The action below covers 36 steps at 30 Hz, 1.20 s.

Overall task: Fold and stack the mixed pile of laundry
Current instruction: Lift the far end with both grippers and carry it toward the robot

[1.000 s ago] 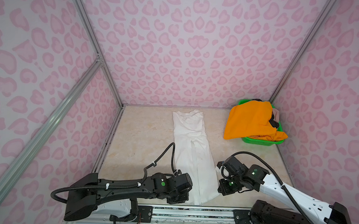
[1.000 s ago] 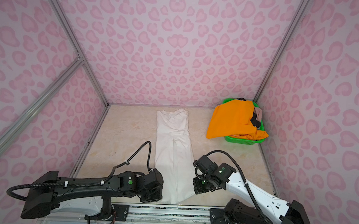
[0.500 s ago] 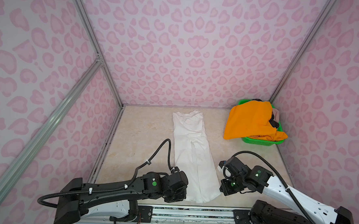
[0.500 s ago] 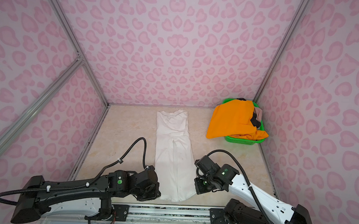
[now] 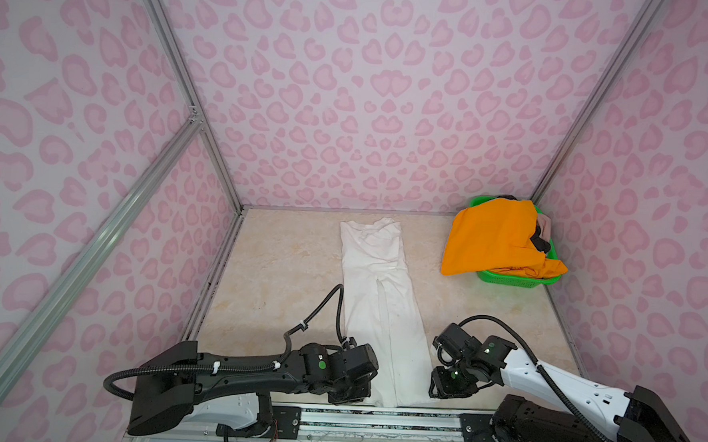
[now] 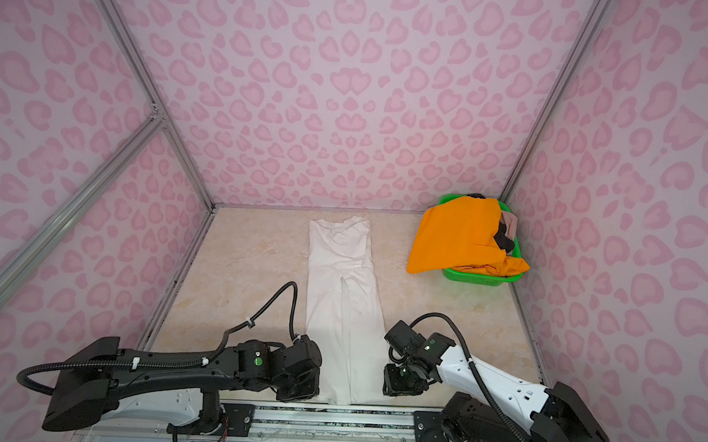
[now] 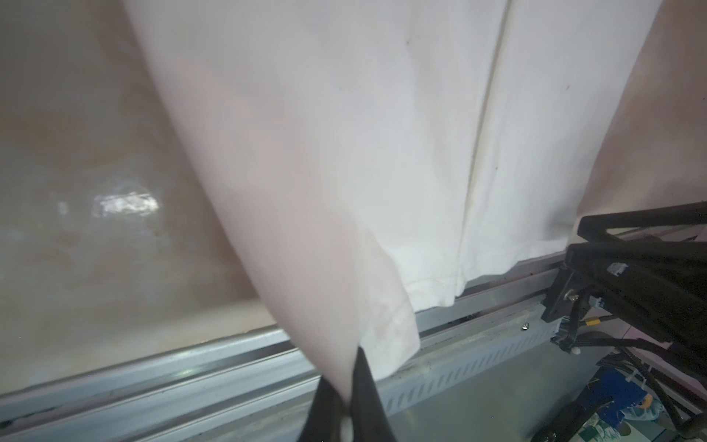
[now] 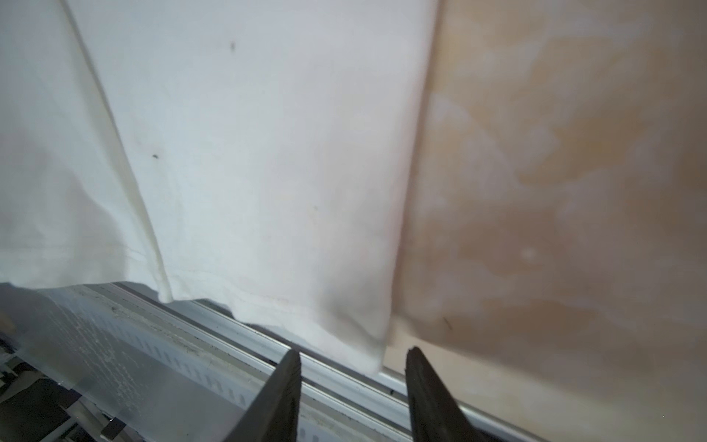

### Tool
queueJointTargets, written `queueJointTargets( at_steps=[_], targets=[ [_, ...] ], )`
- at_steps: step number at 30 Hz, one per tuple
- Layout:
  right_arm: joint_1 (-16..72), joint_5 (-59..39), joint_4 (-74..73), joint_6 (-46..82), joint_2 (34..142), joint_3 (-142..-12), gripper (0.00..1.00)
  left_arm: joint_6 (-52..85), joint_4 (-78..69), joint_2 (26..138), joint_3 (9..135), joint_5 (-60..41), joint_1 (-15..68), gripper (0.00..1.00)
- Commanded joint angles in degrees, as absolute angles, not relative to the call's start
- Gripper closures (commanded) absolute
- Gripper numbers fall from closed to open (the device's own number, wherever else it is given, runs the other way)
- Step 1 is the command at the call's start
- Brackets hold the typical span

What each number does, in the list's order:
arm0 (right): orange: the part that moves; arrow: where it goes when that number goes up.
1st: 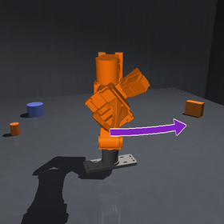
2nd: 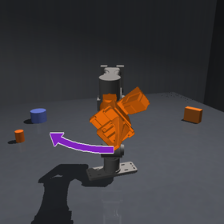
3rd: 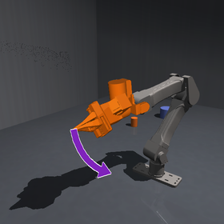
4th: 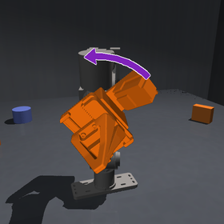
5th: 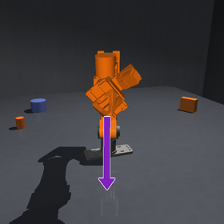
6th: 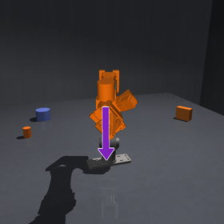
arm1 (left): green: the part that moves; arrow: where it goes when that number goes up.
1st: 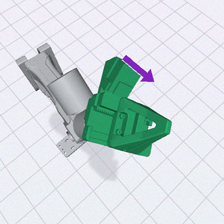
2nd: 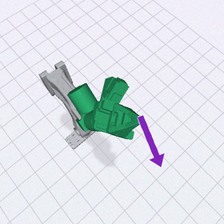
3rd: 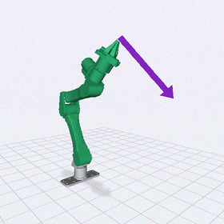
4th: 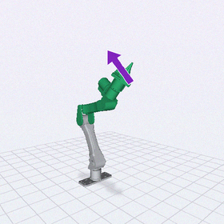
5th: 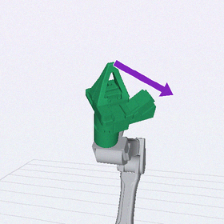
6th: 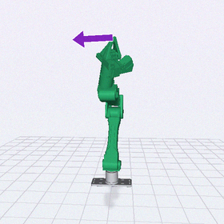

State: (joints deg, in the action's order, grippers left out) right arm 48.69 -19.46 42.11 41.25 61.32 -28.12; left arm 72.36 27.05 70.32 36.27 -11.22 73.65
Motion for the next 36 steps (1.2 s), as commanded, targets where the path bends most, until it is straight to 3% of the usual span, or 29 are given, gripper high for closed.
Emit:
queueJointTargets(
  at_steps=[1, 10, 13, 19, 22, 30, 36],
  targets=[
    [47.7, -23.1, 37.9, 43.0, 61.8, -26.5, 0.51, 71.9, 25.7, 70.2, 36.2, -11.4, 73.7, 0.97],
    [46.2, -26.0, 34.2, 44.6, 64.3, -22.8, 0.52, 73.0, 25.5, 68.7, 35.1, -10.7, 73.7, 0.97],
    [46.4, -25.3, 34.8, 44.1, 65.9, -23.0, 0.60, 73.0, 25.5, 68.7, 35.1, -10.8, 73.7, 0.97],
    [46.4, -21.5, 38.0, 42.8, 65.4, -24.5, 0.92, 73.4, 26.7, 67.6, 34.6, -10.1, 73.7, 0.97],
    [46.5, -19.8, 40.7, 41.9, 62.9, -25.9, 1.00, 72.3, 30.2, 66.3, 35.3, -9.5, 73.7, 0.97],
    [50.0, -18.5, 49.9, 41.6, 56.2, -29.6, 1.00, 67.8, 33.8, 62.4, 37.8, -17.1, 74.5, 0.97],
    [54.5, -15.6, 56.3, 43.7, 53.8, -37.7, 1.00, 70.0, 37.4, 62.1, 41.2, -16.6, 76.5, 0.97]
  ],
)
